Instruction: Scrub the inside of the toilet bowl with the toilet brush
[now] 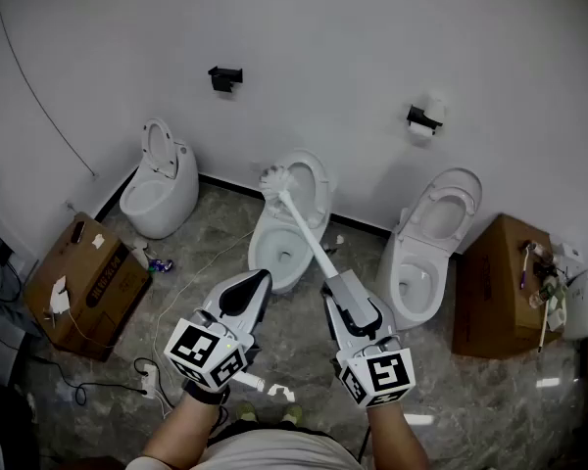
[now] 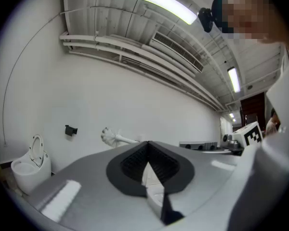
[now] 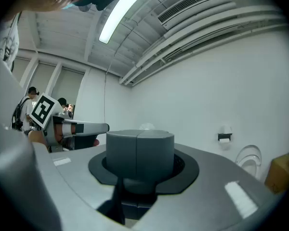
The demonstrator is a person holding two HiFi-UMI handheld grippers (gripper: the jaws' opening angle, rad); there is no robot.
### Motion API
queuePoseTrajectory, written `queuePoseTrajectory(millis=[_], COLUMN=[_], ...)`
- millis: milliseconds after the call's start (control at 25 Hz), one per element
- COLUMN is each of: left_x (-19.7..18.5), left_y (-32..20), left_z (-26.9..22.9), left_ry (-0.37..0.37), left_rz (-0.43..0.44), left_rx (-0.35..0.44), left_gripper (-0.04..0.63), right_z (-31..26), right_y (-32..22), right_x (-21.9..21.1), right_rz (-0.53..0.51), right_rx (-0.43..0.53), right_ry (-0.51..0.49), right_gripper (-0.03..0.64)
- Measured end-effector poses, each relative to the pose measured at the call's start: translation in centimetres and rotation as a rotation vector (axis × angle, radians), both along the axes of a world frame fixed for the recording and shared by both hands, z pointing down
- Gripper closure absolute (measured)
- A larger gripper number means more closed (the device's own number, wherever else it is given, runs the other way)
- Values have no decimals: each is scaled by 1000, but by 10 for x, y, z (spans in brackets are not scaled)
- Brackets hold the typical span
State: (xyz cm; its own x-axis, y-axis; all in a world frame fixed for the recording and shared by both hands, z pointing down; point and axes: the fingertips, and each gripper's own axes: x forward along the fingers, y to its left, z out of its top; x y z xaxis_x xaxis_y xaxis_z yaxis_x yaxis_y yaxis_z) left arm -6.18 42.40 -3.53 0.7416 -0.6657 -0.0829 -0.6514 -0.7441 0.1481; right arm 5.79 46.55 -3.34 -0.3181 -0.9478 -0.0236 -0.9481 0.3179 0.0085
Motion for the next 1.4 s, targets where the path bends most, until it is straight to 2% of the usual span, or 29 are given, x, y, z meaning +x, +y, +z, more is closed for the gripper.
queuePoseTrajectory(millis=[600, 840, 1080, 1400], left_x=[5, -3, -8, -4], left_y=[3, -5, -13, -26], left_z=[5, 7, -7, -1], left_ry=[-11, -26, -36, -34], left_rz=[-12, -53, -112, -130], left_rx=[-6, -11, 19, 9], left_gripper=[589, 589, 589, 589], right_z=[4, 11, 8, 23], right_y=[6, 7, 8, 7], right_x=[10, 32, 51, 72], right_rz=[-13, -11, -15, 9], right_rx=[0, -11, 0, -16], right_ry=[-38, -128, -137, -146], right_gripper=[453, 453, 453, 453])
